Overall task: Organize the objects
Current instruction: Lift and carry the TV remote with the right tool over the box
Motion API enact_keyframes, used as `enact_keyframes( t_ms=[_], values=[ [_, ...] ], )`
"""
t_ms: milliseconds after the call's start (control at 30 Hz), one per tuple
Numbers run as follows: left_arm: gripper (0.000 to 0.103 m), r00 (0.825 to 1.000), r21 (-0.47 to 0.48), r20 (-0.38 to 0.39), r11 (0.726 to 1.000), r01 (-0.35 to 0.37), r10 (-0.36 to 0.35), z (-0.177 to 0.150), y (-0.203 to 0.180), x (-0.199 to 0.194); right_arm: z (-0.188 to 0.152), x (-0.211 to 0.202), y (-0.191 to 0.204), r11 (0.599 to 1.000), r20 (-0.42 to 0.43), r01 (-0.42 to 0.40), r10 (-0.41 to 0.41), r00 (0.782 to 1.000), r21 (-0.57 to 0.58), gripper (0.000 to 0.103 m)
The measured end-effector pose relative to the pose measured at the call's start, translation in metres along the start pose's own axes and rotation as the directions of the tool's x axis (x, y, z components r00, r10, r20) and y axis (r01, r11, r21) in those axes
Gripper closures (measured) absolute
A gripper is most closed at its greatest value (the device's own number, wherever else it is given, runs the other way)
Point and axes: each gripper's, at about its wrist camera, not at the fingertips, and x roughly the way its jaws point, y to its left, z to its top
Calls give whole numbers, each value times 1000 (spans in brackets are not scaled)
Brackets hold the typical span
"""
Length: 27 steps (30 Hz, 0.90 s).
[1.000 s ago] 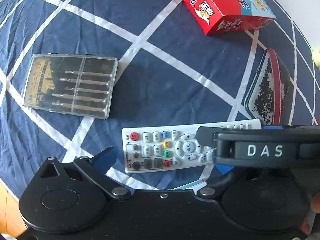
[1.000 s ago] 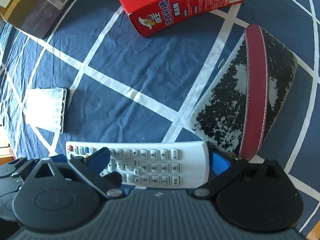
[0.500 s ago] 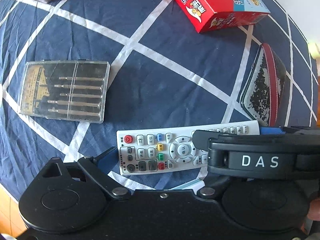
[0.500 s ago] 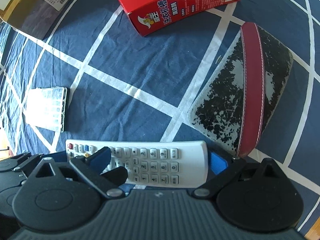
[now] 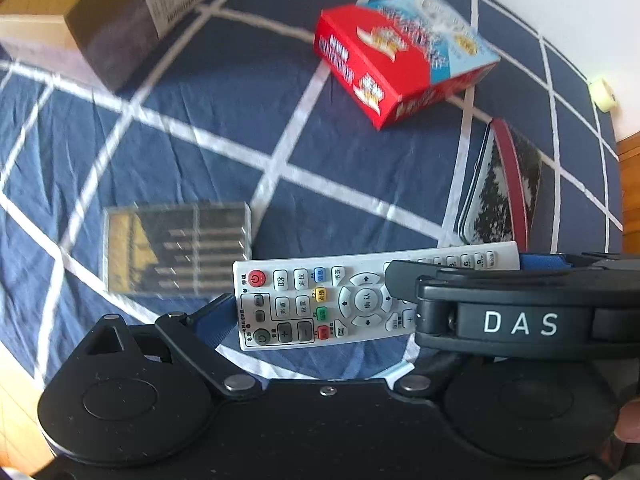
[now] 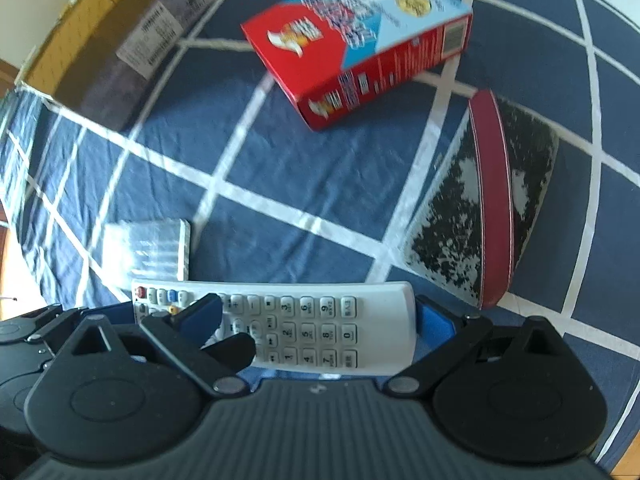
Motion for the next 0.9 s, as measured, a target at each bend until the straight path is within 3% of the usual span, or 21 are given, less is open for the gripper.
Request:
enact_keyframes(
  t_ms=[433, 900],
  values=[
    [7, 995, 124, 96, 992, -29, 17, 50, 28, -27, 29, -14, 39, 998, 141, -31, 22, 990, 63, 3],
    [7, 994, 318, 103, 948, -5, -30, 129, 100, -65, 77, -21, 122, 974, 235, -26, -29, 971, 225, 3]
  ],
)
